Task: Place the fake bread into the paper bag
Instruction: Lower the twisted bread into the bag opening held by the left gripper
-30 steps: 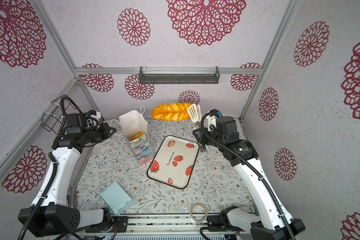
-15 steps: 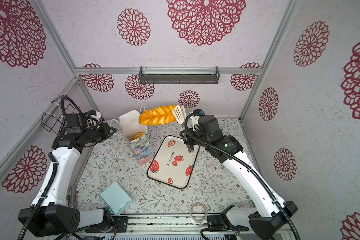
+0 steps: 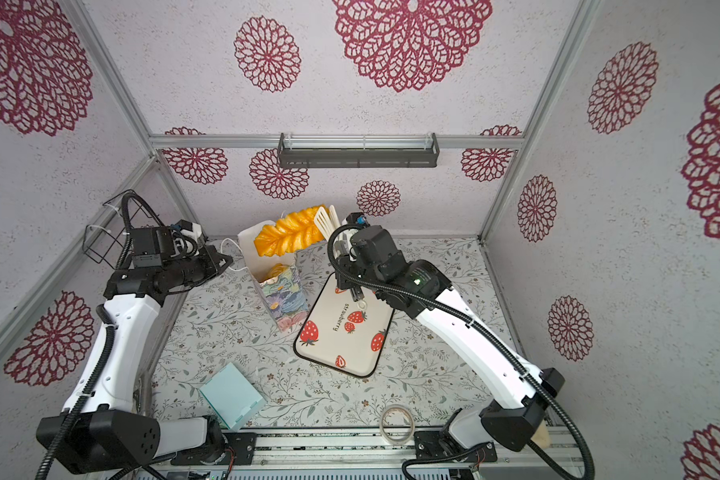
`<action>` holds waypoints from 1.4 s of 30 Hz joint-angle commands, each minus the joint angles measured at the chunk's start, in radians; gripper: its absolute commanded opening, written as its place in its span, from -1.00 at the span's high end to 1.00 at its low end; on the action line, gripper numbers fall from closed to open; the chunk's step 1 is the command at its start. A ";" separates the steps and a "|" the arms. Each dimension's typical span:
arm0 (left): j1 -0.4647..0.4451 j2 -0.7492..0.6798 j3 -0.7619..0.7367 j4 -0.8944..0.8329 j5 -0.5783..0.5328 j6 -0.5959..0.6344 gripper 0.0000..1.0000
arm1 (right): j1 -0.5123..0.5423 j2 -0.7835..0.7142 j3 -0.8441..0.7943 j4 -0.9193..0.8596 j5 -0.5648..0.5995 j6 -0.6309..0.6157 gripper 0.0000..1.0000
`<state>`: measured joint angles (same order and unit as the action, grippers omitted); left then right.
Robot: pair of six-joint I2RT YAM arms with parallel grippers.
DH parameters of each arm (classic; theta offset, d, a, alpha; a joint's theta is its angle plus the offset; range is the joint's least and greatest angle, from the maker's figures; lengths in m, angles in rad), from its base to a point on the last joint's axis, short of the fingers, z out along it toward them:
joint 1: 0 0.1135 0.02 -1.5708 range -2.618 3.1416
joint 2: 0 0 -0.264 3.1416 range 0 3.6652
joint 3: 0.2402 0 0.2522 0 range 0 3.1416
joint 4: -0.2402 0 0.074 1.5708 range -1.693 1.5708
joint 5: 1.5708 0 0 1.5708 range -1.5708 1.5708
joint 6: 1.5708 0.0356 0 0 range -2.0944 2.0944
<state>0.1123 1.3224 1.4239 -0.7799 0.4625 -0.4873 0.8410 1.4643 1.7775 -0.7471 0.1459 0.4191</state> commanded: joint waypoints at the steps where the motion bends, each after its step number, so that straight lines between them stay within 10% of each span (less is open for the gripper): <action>1: 0.006 -0.017 0.017 -0.011 0.003 -0.002 1.00 | 0.035 0.015 0.097 0.018 0.130 -0.065 0.85; 22: 0.006 -0.015 0.017 -0.010 0.005 0.003 1.00 | 0.204 0.409 0.582 -0.252 0.439 -0.244 0.79; 42: 0.006 -0.028 -0.005 -0.002 0.002 0.005 1.00 | 0.203 0.530 0.660 -0.226 0.511 -0.248 0.75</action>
<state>0.1123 1.3201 1.4239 -0.7834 0.4622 -0.4870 1.0477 2.0022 2.3882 -1.0515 0.6022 0.1753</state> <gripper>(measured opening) 0.046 0.228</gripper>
